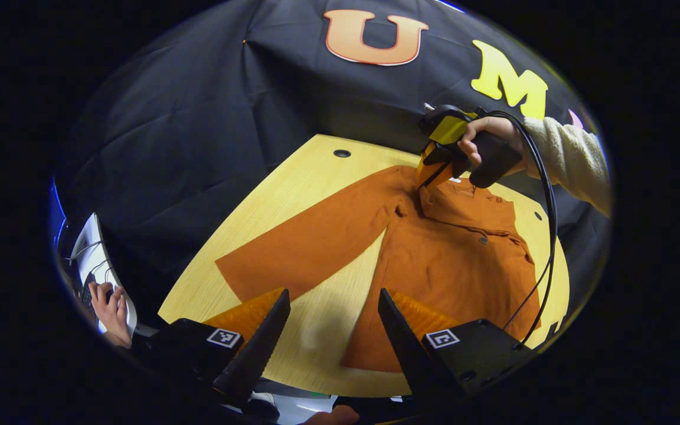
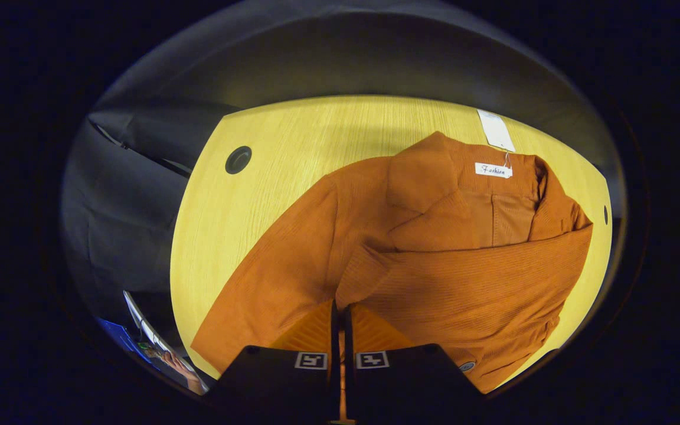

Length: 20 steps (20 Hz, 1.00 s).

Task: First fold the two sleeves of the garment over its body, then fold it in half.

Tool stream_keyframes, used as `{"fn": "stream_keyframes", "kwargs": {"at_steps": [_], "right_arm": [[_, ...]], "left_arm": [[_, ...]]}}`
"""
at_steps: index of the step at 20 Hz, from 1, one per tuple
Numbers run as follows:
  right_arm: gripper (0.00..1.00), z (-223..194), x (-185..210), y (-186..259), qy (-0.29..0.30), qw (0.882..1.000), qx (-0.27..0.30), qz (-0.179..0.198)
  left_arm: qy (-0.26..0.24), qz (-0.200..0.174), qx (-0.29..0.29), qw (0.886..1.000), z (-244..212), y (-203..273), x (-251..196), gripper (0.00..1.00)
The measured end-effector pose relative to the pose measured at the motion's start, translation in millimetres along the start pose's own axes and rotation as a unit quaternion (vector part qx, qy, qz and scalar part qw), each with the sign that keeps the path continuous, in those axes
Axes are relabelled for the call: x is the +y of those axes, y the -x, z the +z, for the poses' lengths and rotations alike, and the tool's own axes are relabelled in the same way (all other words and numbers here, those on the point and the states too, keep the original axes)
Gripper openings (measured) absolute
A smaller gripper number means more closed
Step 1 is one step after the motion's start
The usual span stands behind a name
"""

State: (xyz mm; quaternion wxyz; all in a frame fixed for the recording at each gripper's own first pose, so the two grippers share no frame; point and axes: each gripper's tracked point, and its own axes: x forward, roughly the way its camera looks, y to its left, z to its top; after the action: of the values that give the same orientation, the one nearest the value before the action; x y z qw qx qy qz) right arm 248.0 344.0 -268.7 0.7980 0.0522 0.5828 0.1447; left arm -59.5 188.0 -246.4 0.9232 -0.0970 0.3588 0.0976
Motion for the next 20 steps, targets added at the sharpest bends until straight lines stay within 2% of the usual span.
{"fn": "stream_keyframes", "kwargs": {"at_steps": [1,2,3,4,5,8,10,12,13,15,16,19,20], "right_arm": [[0.07,1.4,-2.1,-1.3,-0.001,1.0,-0.002,-0.002],[0.23,2.9,-4.6,-1.7,-0.002,1.0,-0.004,-0.003],[0.19,3.2,-4.2,-2.0,-0.005,1.0,-0.006,0.001],[0.28,4.4,-4.3,0.0,-0.006,1.0,-0.008,0.004],[0.42,3.8,-7.5,3.3,-0.004,1.0,-0.008,0.002],[0.69,-3.8,-18.4,10.8,-0.002,1.0,-0.003,0.0],[0.67,-13.8,-25.8,22.2,0.002,1.0,0.004,0.006],[0.75,-21.2,-35.9,37.6,0.023,1.0,0.004,0.007],[0.83,-25.0,-43.8,44.3,0.037,0.999,-0.002,0.004],[0.8,-33.2,-58.3,58.7,0.061,0.998,-0.017,0.0],[0.84,-39.0,-65.4,66.6,0.069,0.997,-0.021,-0.001],[0.84,-59.0,-87.3,90.5,0.098,0.995,-0.036,-0.003],[0.8,-68.6,-94.9,98.4,0.111,0.993,-0.039,-0.003]], "left_arm": [[0.006,0.006,0.003,1.0,-1.6,-0.7,4.0,0.98],[0.011,0.009,0.005,1.0,-2.9,-2.6,6.2,0.98],[0.016,0.012,0.007,1.0,-4.1,-3.5,9.3,0.98],[0.021,0.017,0.009,1.0,-4.6,-4.3,10.6,0.98],[0.025,0.021,0.014,0.999,-6.3,-5.8,12.8,0.98],[0.055,0.042,0.03,0.997,-7.4,-10.9,28.6,0.98],[0.076,0.062,0.043,0.994,-7.1,-17.2,45.5,0.98],[0.095,0.086,0.057,0.99,-6.1,-23.1,62.9,0.98],[0.108,0.092,0.064,0.988,-5.6,-26.9,69.2,0.98],[0.141,0.102,0.083,0.981,-10.7,-36.4,84.3,0.98],[0.154,0.107,0.094,0.978,-13.2,-41.1,89.8,0.98],[0.175,0.12,0.135,0.968,-15.6,-58.0,102.2,0.98],[0.188,0.124,0.148,0.963,-15.3,-63.4,104.8,0.98]]}}
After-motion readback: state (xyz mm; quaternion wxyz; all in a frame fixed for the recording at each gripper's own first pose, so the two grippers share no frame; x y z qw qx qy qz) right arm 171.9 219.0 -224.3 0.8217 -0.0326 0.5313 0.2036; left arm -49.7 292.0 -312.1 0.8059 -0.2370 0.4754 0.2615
